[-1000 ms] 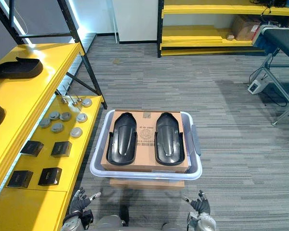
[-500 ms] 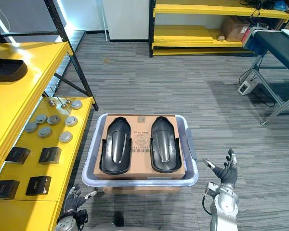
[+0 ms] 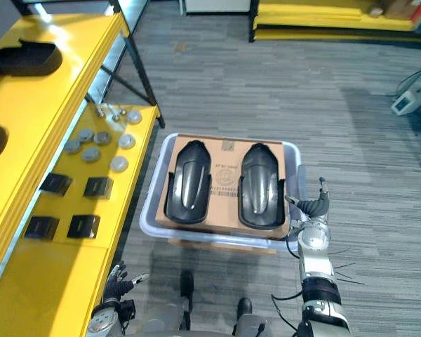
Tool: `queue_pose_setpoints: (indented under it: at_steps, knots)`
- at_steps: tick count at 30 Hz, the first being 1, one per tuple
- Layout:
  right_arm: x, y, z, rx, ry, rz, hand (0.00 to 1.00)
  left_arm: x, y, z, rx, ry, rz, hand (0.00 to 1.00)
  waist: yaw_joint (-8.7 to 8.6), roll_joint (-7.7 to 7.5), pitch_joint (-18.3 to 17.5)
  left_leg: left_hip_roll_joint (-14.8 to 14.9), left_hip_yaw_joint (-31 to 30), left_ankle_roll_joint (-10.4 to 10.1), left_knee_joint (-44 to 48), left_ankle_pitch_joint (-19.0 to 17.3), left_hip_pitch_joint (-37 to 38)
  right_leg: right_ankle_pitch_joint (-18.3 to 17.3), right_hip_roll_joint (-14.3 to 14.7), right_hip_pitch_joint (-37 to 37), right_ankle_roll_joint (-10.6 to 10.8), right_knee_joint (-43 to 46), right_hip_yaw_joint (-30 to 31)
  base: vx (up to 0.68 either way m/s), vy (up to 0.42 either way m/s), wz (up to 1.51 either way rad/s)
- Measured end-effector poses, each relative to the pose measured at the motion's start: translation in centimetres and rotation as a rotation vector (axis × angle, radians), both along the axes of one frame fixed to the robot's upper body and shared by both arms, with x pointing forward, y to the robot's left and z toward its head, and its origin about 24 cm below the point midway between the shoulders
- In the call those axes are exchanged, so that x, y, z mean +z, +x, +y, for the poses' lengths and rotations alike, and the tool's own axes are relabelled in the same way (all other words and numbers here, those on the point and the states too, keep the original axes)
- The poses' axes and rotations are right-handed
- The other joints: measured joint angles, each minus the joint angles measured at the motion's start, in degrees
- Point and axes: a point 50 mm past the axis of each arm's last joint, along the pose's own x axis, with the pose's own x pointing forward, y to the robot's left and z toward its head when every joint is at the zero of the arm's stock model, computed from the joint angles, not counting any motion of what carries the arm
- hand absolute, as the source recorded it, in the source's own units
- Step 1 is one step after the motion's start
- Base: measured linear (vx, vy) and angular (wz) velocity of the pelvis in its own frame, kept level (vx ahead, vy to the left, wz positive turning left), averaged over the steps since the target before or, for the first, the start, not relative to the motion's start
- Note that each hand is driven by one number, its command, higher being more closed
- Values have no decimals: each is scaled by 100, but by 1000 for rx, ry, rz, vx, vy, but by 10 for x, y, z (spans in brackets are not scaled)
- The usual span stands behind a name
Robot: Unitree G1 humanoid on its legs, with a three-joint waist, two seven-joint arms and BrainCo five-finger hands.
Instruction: Walk over and take plastic housings, then place them on the shelf
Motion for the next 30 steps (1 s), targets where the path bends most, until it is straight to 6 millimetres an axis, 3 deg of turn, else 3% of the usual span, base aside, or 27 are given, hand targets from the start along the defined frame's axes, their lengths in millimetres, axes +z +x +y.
queue_pose_setpoints:
  at_steps: [6, 7, 15, 21, 27, 30]
  knots:
    - [23, 33, -3, -6, 4, 5, 0, 11, 24, -9, -19, -3, -87, 0, 6, 94, 385, -86, -209, 110, 35, 174, -342, 51, -65, -194, 33, 3, -228, 3, 26, 19]
    - [27, 38, -7, -23, 3, 12, 100, 13, 28, -10, -28, -3, -102, 0, 8, 98, 456, -110, -263, 120, 37, 183, -378, 51, -79, -203, 33, 4, -275, 45, 10, 20]
    - [47, 45, -33, -129, 77, -28, 100, 21, 39, -18, -26, -32, -154, 0, 2, 129, 732, -163, -449, 58, 34, 236, -504, 49, -74, -245, 30, 10, -436, 13, 1, 11]
    - [48, 42, -37, -137, 87, -46, 100, 23, 45, -21, -27, -44, -168, 0, -25, 126, 787, -119, -432, 44, 12, 244, -450, 39, -40, -210, 17, 16, -413, -29, -15, -3]
    - [33, 13, -36, -116, 45, -92, 100, 25, 46, -22, -31, -50, -177, 0, -58, 97, 772, -119, -436, 42, -4, 240, -212, 19, -77, 39, 43, 11, -421, 0, -7, 2]
    - [26, -4, -32, -107, 42, -114, 100, 33, 49, -18, -27, -52, -218, 0, -169, 35, 719, -129, -454, 43, 2, 241, -166, 15, -85, 97, 50, 12, -438, -34, 10, 4]
